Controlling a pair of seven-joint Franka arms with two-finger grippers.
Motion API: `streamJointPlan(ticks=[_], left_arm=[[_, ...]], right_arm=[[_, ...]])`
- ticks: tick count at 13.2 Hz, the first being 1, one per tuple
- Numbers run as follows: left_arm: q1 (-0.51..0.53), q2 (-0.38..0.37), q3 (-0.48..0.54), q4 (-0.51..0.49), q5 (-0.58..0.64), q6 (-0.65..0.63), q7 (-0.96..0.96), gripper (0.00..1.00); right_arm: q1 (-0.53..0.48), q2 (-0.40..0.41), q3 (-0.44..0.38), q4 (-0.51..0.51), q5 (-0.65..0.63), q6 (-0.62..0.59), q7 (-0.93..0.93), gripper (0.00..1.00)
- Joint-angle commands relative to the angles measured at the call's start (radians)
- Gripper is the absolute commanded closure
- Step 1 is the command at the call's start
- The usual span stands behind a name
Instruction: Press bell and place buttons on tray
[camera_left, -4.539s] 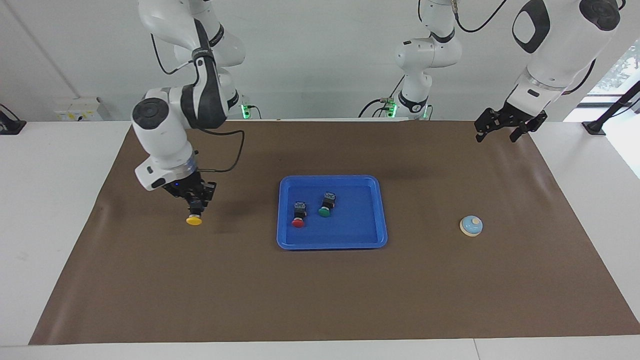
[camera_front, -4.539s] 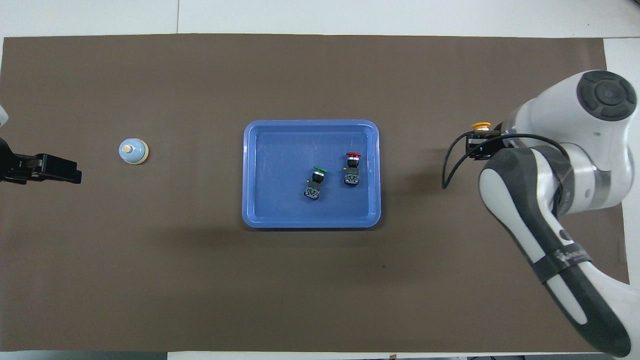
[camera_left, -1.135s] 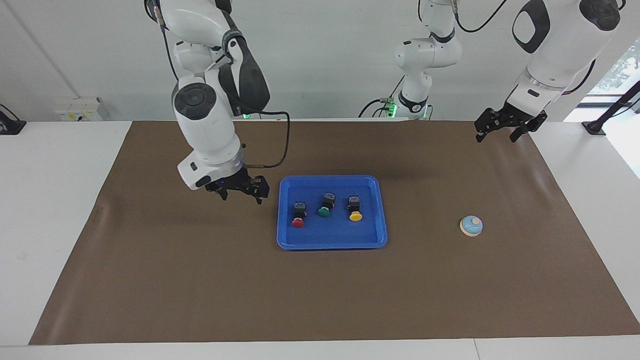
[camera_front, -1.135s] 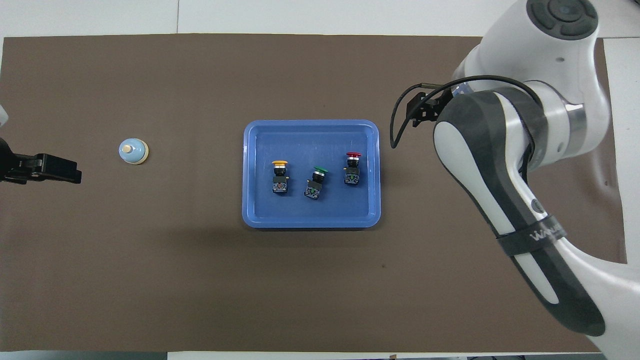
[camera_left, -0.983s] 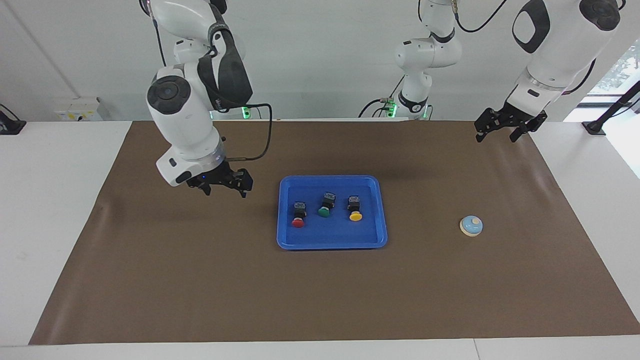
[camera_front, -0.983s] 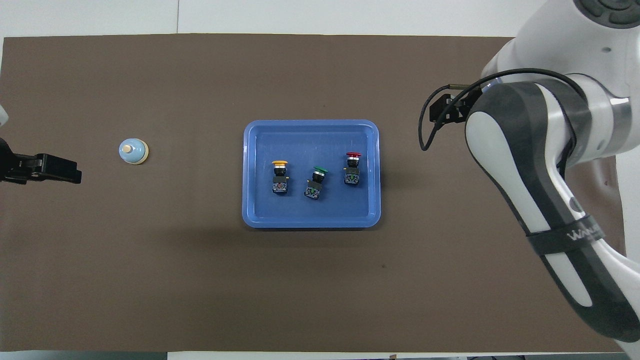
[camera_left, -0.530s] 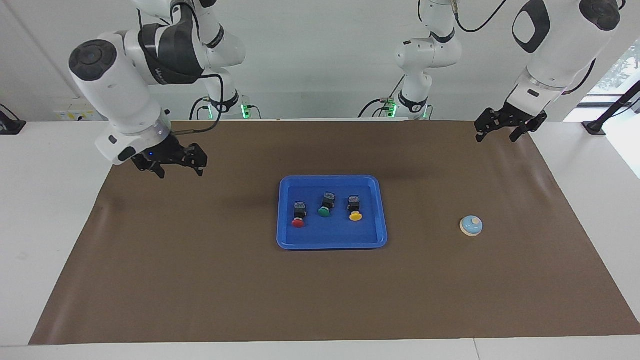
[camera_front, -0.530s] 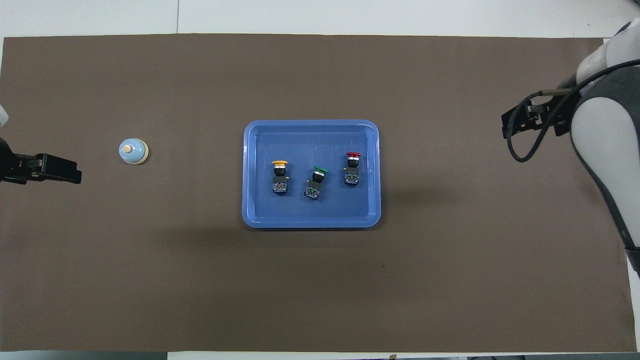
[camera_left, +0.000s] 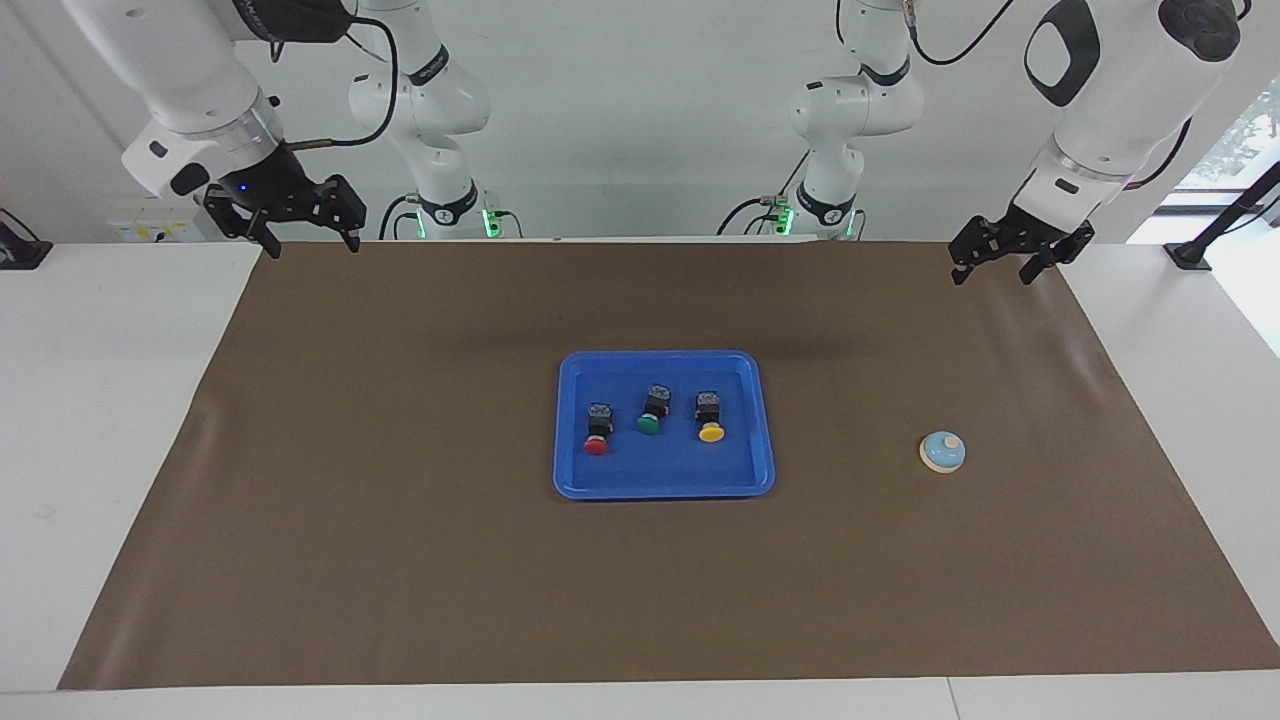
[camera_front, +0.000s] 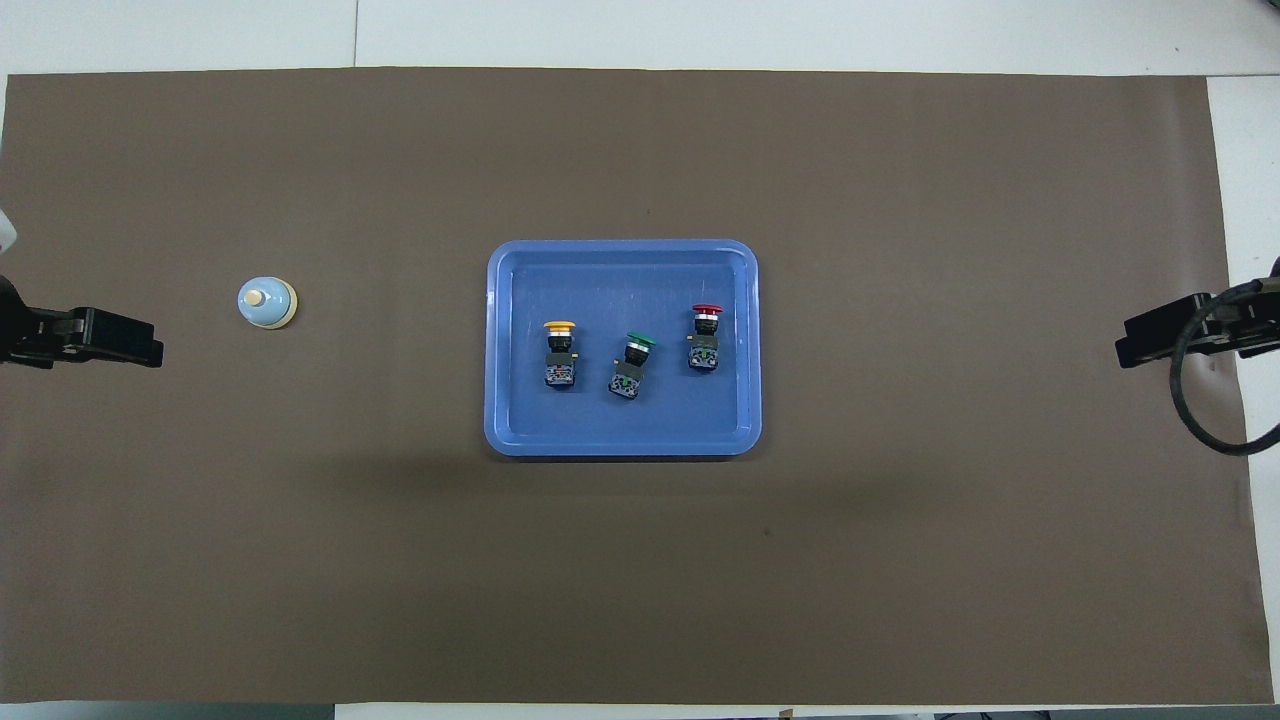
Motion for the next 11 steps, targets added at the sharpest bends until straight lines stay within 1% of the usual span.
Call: streamJointPlan(ticks=[1, 3, 6, 11], left_arm=[[0.001, -0.01, 0.001, 0.0, 0.003, -0.005, 0.0, 0.0], [0.001, -0.01, 0.001, 0.0, 0.003, -0.005, 0.0, 0.0], [0.001, -0.01, 0.001, 0.0, 0.003, -0.005, 0.0, 0.0], [0.001, -0.01, 0.001, 0.0, 0.003, -0.005, 0.0, 0.0]], right_arm=[[-0.015, -0.007, 0.009, -0.039, -0.011, 0.051, -0.026, 0.0], [-0.014, -0.013, 0.01, -0.072, -0.043, 0.117, -0.024, 0.0], [-0.014, -0.015, 0.01, -0.091, -0.047, 0.127, -0.021, 0.0], [-0.017, -0.018, 0.01, -0.091, -0.044, 0.121, -0.019, 0.0]])
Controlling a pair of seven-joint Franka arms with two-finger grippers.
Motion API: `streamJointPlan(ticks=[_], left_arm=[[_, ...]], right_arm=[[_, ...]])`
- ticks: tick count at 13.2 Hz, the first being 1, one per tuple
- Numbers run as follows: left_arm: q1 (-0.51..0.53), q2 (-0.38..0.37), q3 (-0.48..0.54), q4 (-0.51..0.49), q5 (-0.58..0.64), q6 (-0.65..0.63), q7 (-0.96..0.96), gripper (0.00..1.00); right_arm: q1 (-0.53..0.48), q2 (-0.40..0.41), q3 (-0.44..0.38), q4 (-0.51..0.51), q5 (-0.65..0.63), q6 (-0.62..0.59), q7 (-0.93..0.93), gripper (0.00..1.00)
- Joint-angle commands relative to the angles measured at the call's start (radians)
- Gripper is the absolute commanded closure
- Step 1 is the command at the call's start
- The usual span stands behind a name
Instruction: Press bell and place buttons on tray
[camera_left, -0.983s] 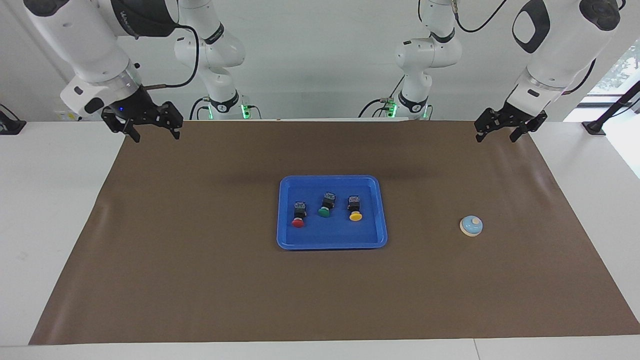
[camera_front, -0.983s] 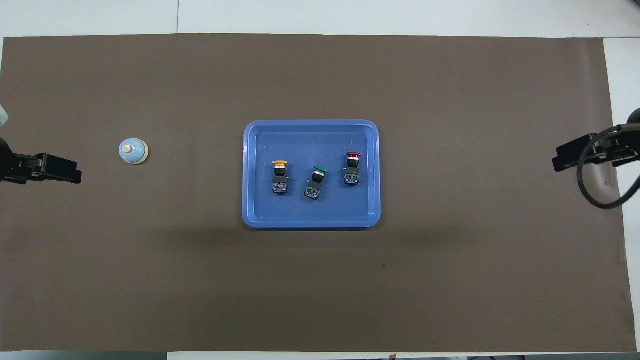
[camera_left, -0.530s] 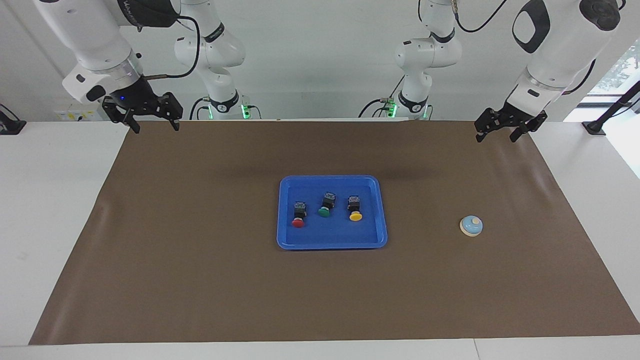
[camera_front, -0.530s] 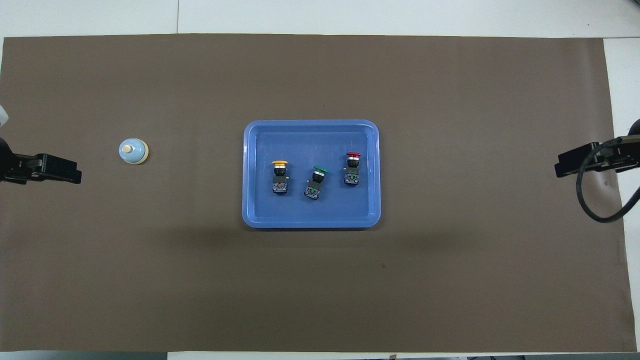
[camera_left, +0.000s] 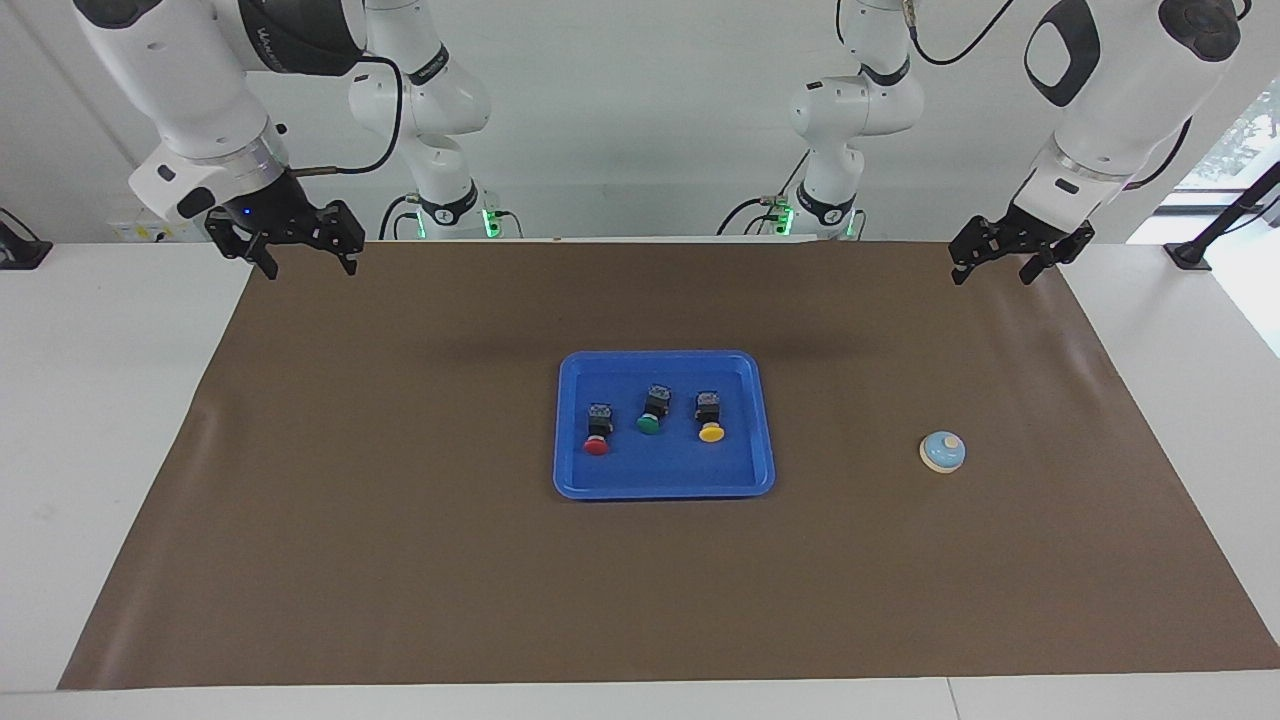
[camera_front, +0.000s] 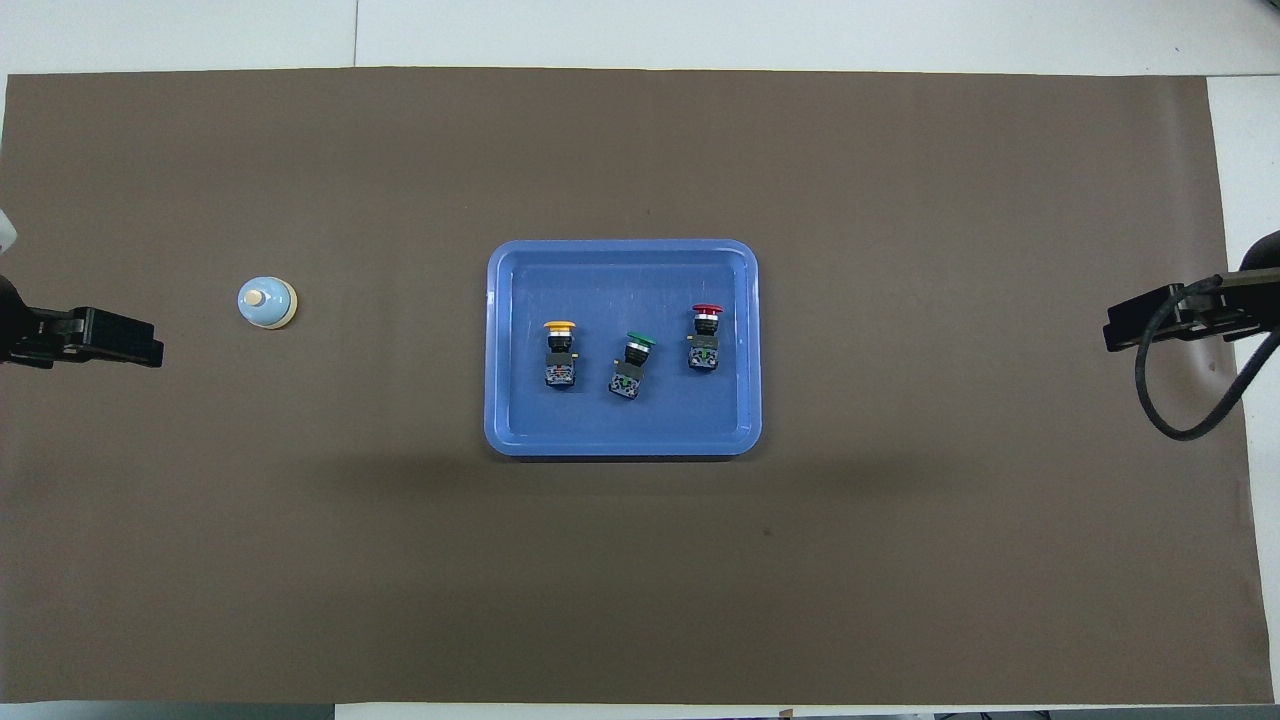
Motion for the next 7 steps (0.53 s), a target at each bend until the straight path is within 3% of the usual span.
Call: streamJointPlan(ticks=[1, 7], left_arm=[[0.001, -0.01, 0.001, 0.0, 0.003, -0.005, 0.0, 0.0], [0.001, -0.01, 0.001, 0.0, 0.003, -0.005, 0.0, 0.0]], right_arm=[[-0.015, -0.025, 0.012, -0.022, -0.006, 0.009, -0.019, 0.0], [-0.015, -0.025, 0.012, -0.021, -0.006, 0.005, -0.021, 0.0]])
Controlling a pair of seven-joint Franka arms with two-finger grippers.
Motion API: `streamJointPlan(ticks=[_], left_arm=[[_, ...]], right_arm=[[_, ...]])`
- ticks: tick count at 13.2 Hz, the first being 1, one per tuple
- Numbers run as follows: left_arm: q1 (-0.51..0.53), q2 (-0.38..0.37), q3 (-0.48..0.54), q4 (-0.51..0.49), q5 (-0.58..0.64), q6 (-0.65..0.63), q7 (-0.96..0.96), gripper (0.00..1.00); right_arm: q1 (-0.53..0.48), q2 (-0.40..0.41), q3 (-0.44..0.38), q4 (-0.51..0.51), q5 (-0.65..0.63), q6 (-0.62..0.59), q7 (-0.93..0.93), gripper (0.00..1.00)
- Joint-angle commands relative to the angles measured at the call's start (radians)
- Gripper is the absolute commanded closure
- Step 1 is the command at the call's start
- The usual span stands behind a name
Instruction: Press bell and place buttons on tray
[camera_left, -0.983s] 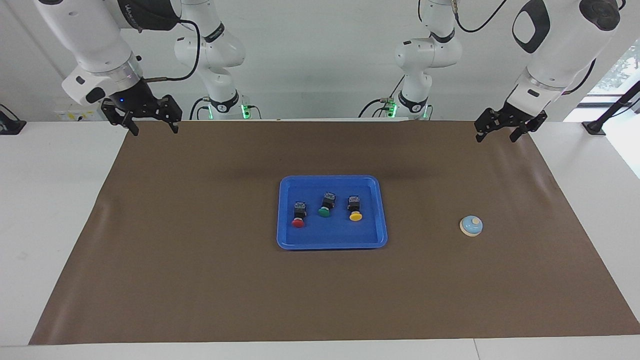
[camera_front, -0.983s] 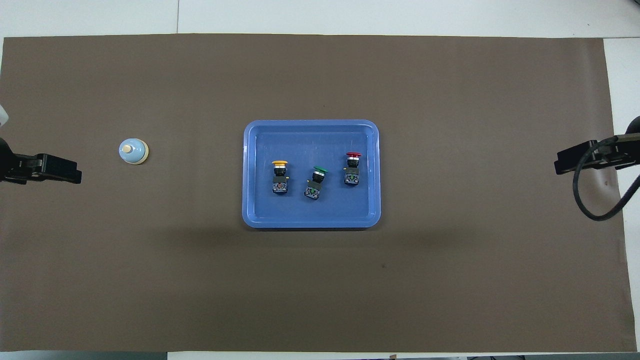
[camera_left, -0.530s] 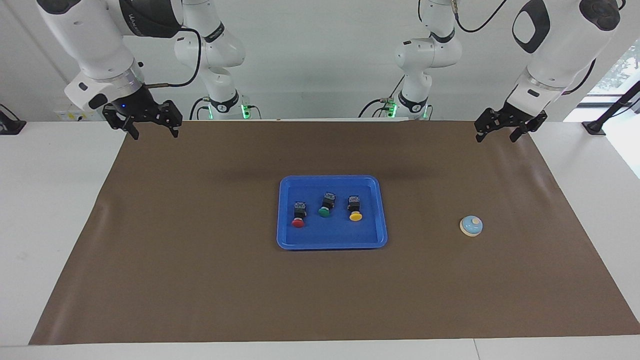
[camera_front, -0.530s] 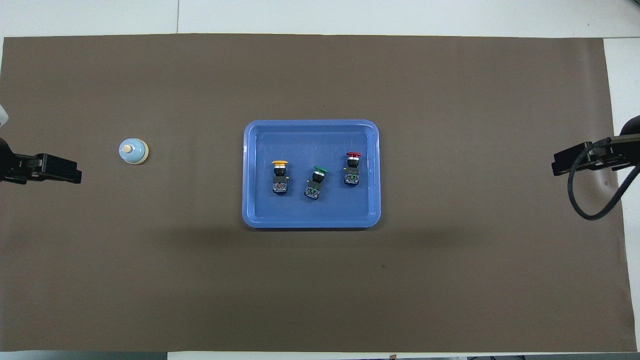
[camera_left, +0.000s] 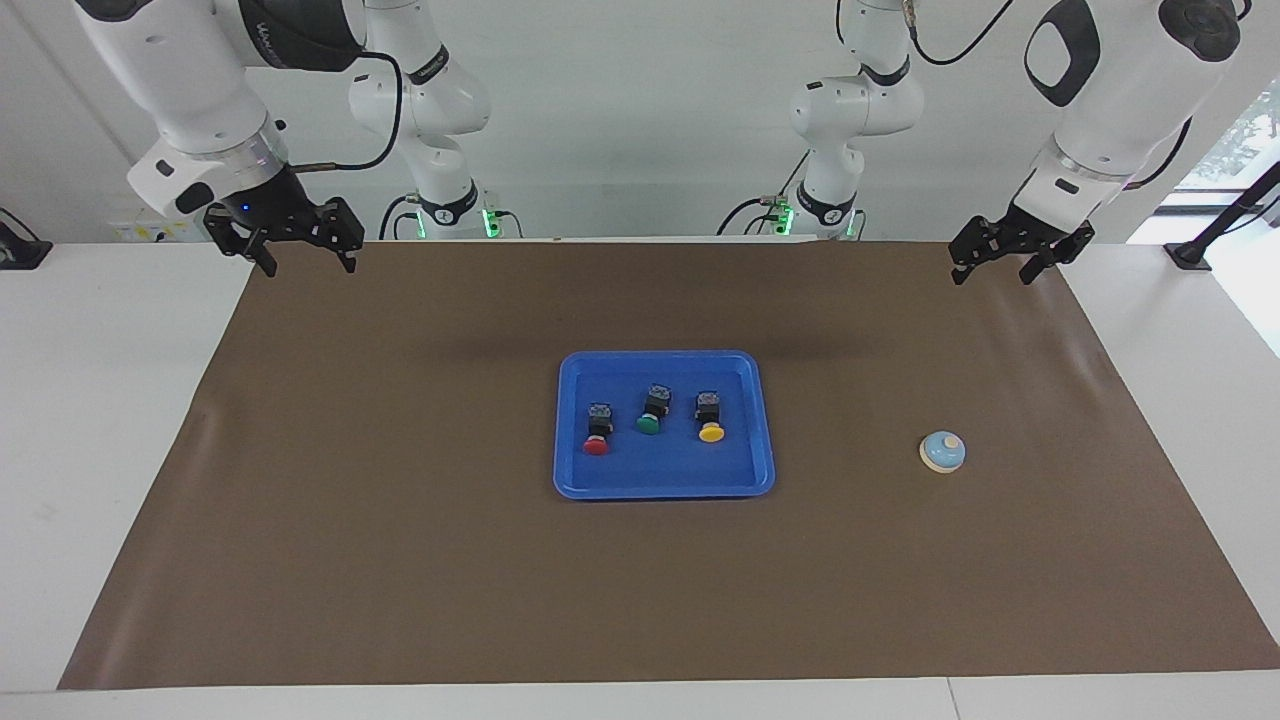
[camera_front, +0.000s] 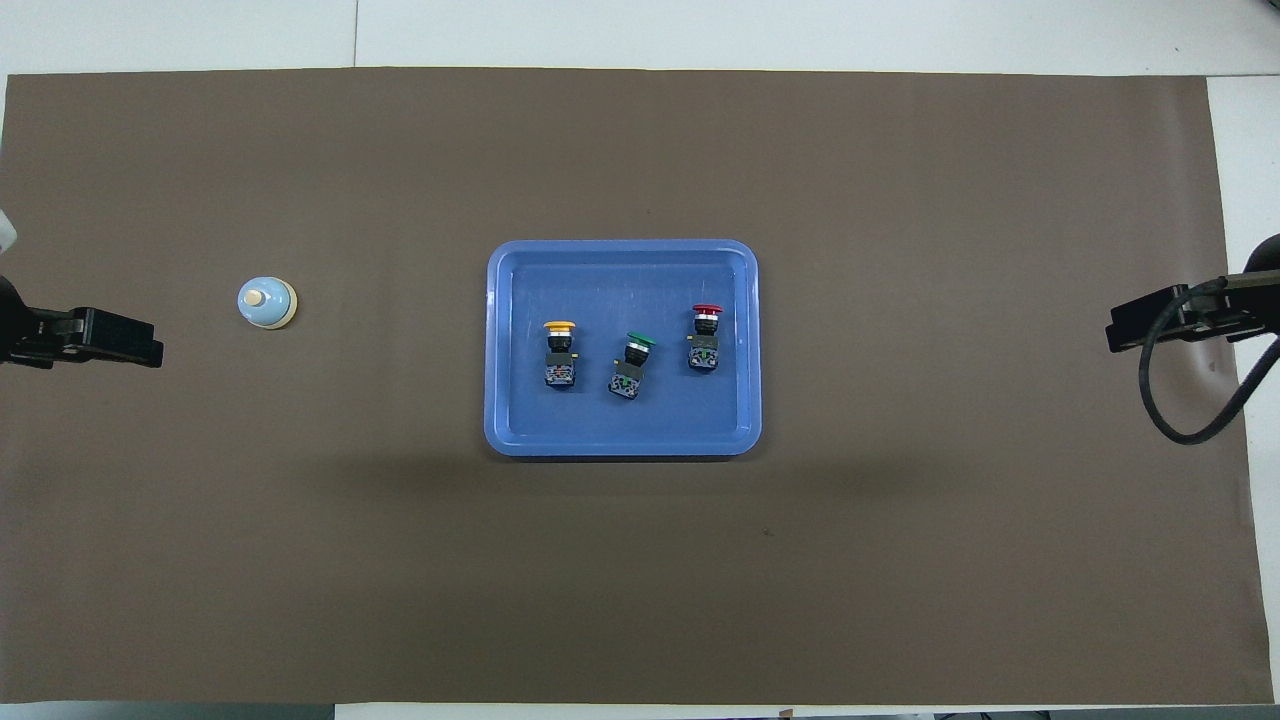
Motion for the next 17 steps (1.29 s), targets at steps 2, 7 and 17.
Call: streamJointPlan(ticks=[2, 7, 17], left_arm=[[0.001, -0.01, 0.001, 0.0, 0.003, -0.005, 0.0, 0.0], [0.001, -0.01, 0.001, 0.0, 0.003, -0.005, 0.0, 0.0], [-0.008, 0.126, -0.009, -0.066, 0.003, 0.273, -0.099, 1.0]], right_arm=[[-0.015, -0.019, 0.012, -0.021, -0.006, 0.005, -0.021, 0.0], [-0.015, -0.019, 0.012, -0.021, -0.006, 0.005, -0.021, 0.0], [-0.015, -0.019, 0.012, -0.021, -0.006, 0.005, -0.021, 0.0]])
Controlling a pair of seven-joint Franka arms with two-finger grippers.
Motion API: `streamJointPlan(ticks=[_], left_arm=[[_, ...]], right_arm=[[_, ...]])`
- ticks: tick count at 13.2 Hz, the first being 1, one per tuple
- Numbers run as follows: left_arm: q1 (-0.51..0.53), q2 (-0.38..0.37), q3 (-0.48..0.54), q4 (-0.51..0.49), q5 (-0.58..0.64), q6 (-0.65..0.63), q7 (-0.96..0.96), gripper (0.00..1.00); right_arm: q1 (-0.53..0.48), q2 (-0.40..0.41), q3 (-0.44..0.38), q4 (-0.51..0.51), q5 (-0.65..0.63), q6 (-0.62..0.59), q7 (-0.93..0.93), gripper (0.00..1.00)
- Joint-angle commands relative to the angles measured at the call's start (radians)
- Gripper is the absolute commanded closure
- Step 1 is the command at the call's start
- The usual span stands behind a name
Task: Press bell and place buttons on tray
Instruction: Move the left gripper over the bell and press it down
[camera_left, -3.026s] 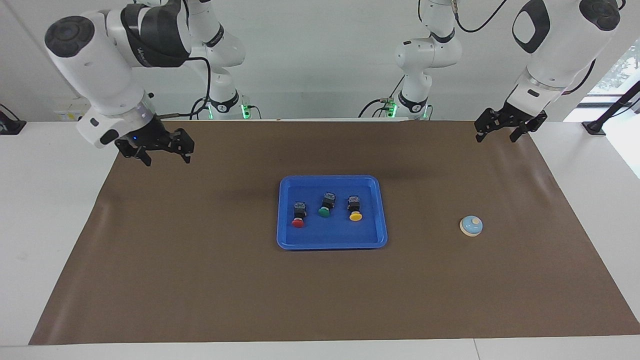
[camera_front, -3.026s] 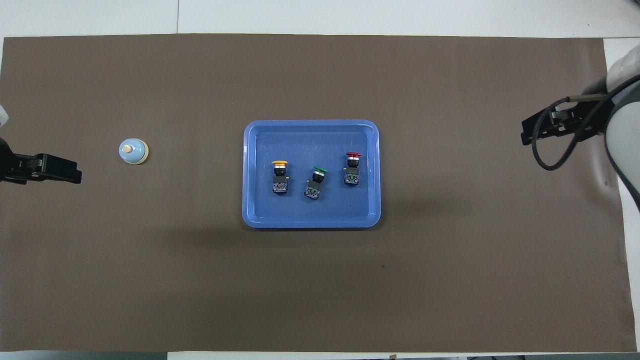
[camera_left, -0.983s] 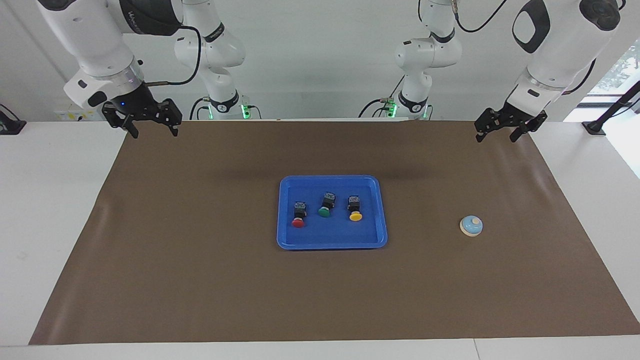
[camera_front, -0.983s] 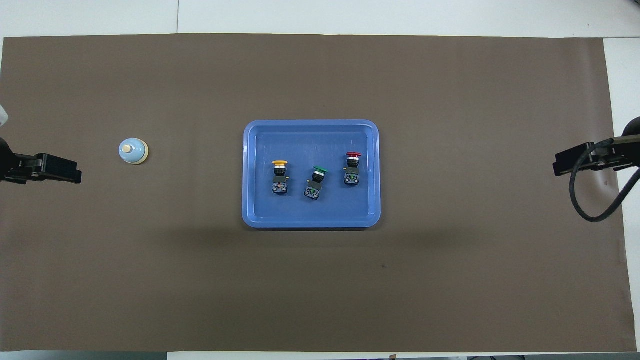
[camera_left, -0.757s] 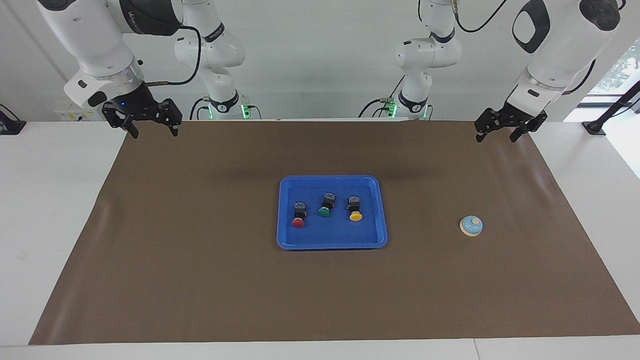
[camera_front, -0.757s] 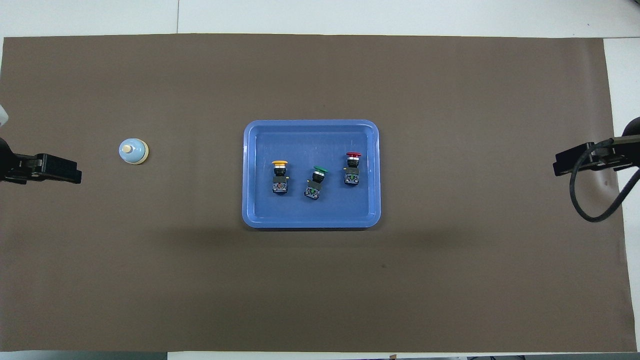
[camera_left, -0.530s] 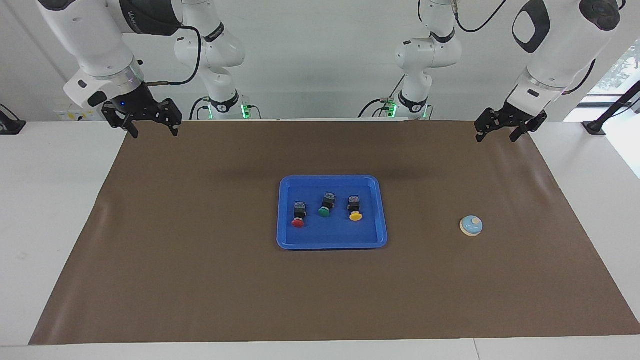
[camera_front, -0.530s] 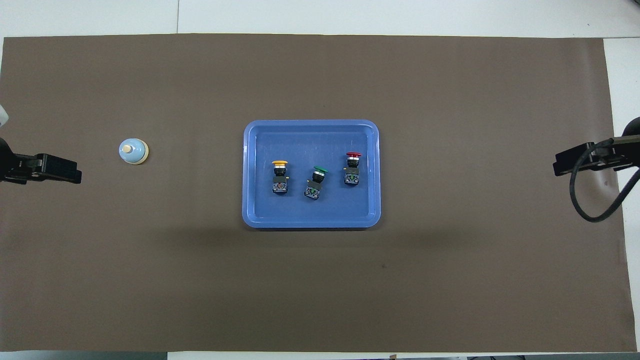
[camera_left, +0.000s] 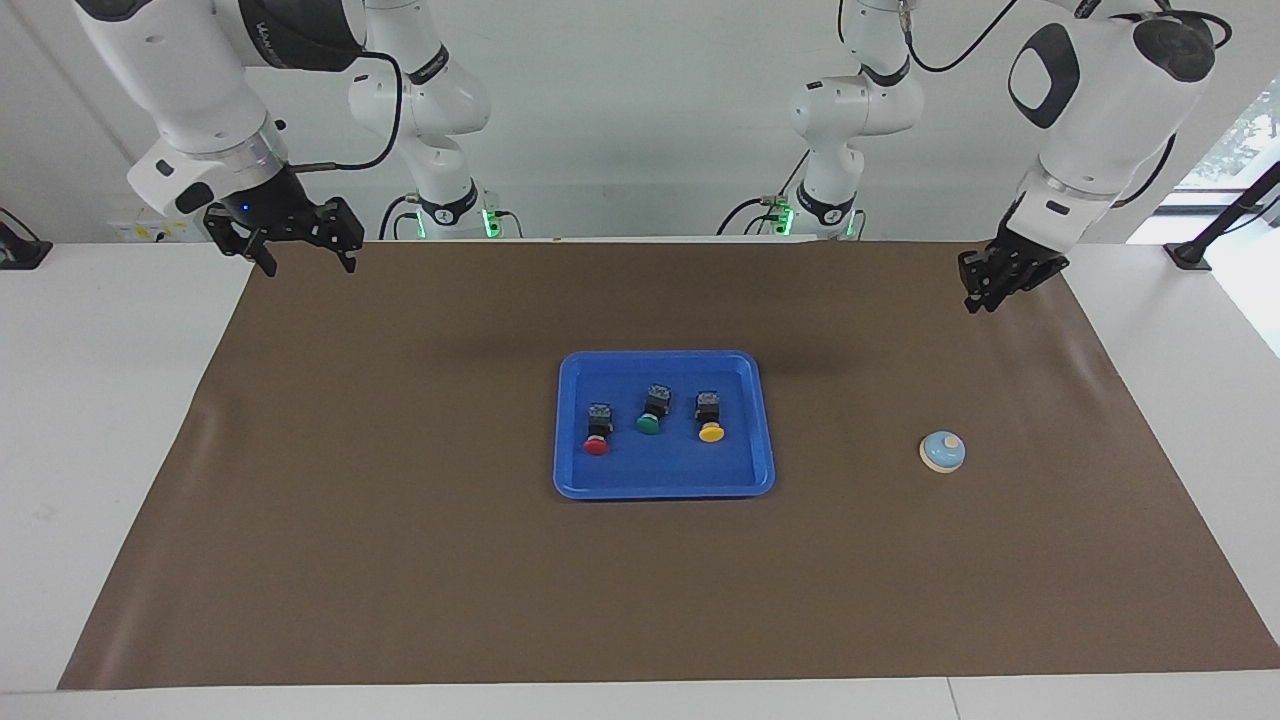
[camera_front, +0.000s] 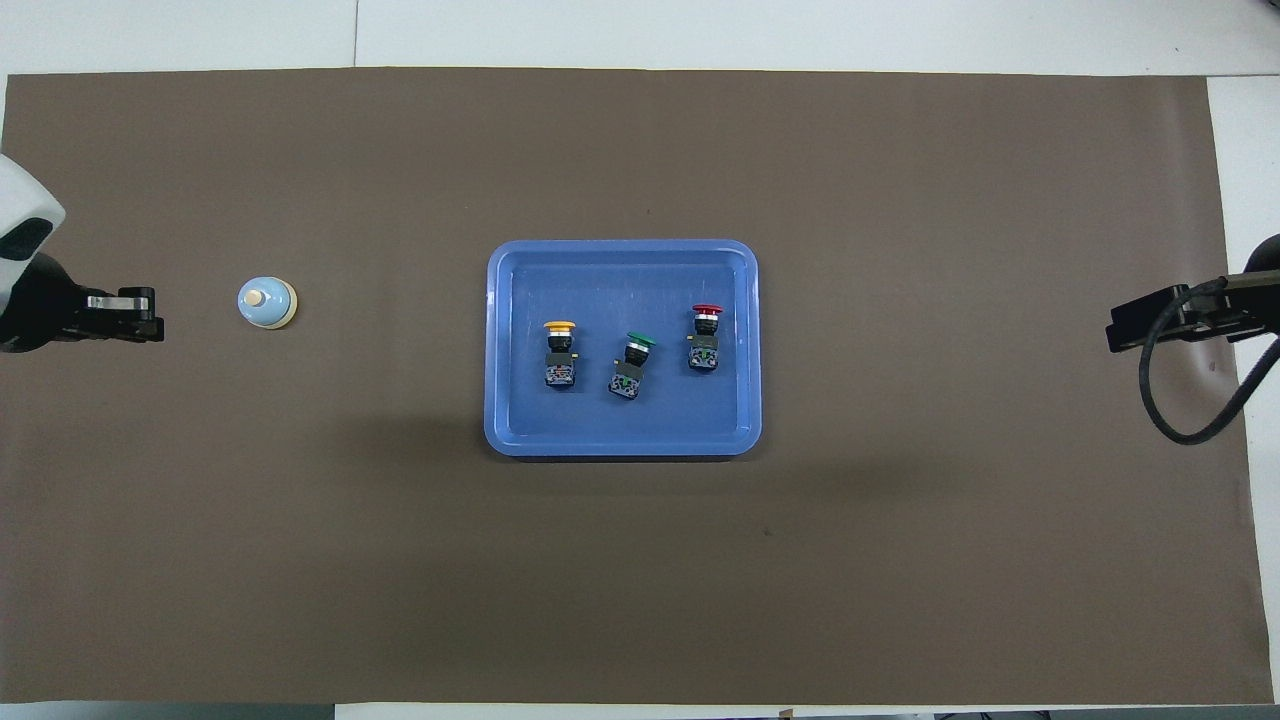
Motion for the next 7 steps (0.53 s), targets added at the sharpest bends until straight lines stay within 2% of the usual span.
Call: streamJointPlan(ticks=[1, 4, 7], left_arm=[[0.002, 0.126, 0.007, 0.0, 0.003, 0.15, 0.017, 1.0], [0.014, 0.236, 0.01, -0.007, 0.006, 0.317, 0.03, 1.0], [0.037, 0.276, 0.01, -0.01, 0.01, 0.35, 0.03, 1.0]], right_arm=[[-0.015, -0.019, 0.012, -0.021, -0.006, 0.005, -0.021, 0.0], [-0.015, -0.019, 0.012, -0.021, -0.006, 0.005, -0.021, 0.0], [-0.015, -0.019, 0.012, -0.021, -0.006, 0.005, -0.021, 0.0]])
